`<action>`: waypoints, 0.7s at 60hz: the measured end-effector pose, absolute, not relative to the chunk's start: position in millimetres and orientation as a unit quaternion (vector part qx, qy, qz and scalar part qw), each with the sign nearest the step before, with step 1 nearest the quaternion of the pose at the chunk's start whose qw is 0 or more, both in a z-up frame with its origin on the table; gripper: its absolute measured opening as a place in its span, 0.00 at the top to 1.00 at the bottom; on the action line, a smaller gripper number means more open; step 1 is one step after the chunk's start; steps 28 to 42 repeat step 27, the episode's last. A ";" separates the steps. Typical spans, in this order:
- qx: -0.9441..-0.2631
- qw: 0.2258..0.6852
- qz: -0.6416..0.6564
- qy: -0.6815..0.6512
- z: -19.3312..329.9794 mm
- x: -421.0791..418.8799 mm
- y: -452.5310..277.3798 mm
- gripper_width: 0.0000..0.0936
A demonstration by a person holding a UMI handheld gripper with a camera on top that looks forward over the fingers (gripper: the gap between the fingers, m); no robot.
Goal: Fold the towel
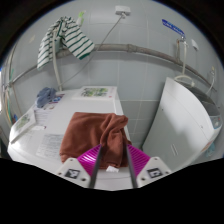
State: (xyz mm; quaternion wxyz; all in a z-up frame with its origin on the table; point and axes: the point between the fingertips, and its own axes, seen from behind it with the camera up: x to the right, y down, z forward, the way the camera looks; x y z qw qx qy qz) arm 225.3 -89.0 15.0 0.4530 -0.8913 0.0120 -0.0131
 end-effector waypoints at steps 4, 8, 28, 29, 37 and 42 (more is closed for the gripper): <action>-0.885 0.465 0.028 0.002 29.7 224.0 -111.8 0.06; -0.875 0.480 0.060 -0.001 49.2 226.8 -147.1 0.13; -0.846 0.522 0.107 -0.003 98.4 298.2 -308.0 0.12; -0.846 0.522 0.107 -0.003 98.4 298.2 -308.0 0.12; -0.846 0.522 0.107 -0.003 98.4 298.2 -308.0 0.12; -0.846 0.522 0.107 -0.003 98.4 298.2 -308.0 0.12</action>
